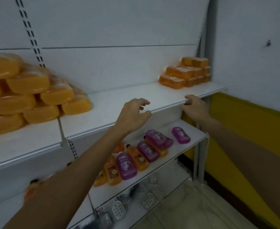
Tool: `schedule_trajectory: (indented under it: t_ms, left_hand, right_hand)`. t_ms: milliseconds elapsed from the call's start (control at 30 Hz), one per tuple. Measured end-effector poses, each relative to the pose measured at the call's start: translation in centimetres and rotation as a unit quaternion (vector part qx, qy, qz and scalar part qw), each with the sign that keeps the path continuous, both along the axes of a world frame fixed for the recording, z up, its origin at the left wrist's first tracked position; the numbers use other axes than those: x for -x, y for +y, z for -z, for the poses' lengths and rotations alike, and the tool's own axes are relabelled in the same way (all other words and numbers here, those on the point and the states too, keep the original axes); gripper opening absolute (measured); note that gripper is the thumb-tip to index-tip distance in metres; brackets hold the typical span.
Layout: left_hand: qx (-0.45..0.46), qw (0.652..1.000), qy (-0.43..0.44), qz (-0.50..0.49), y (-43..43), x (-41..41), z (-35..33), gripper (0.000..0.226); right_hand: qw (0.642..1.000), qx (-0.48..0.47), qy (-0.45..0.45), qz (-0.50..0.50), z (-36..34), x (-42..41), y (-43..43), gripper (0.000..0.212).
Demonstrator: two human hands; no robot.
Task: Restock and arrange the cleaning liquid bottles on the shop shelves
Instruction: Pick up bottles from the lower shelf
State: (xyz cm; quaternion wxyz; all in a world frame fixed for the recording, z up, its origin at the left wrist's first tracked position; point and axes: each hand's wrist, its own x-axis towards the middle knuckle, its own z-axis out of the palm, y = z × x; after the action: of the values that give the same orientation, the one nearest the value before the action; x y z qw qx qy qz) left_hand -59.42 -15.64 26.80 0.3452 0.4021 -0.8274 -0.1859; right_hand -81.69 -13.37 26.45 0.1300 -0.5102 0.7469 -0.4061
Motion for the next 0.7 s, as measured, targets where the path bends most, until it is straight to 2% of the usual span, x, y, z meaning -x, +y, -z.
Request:
schedule_trajectory:
  t_ms: [167,233,333,467,567,700]
  left_hand:
    - [-0.061,0.998,-0.024,0.021,0.8,2.7,5.7,0.033]
    - [-0.083,0.996,-0.031,0.019,1.1,3.8,7.6,0.032]
    - [-0.112,0.993,-0.048,0.012,1.0,5.8,10.2,0.030]
    - [-0.166,0.985,-0.052,-0.014,-0.9,9.4,13.8,0.029]
    - [-0.229,0.972,-0.035,-0.033,-2.9,12.8,16.7,0.026]
    - [-0.282,0.954,-0.012,-0.096,-4.8,17.5,20.8,0.020]
  right_hand:
    - [0.997,-0.066,0.003,0.026,4.8,2.3,3.0,0.047]
    - [0.995,-0.096,-0.014,0.028,7.0,3.4,3.3,0.051]
    - [0.990,-0.132,-0.045,0.028,10.1,5.8,2.8,0.045]
    - [0.982,-0.171,-0.075,-0.004,13.4,9.6,0.8,0.038]
    - [0.978,-0.181,-0.096,-0.024,16.1,13.4,-1.2,0.017]
    - [0.967,-0.230,-0.102,-0.043,19.2,18.2,-4.3,0.024]
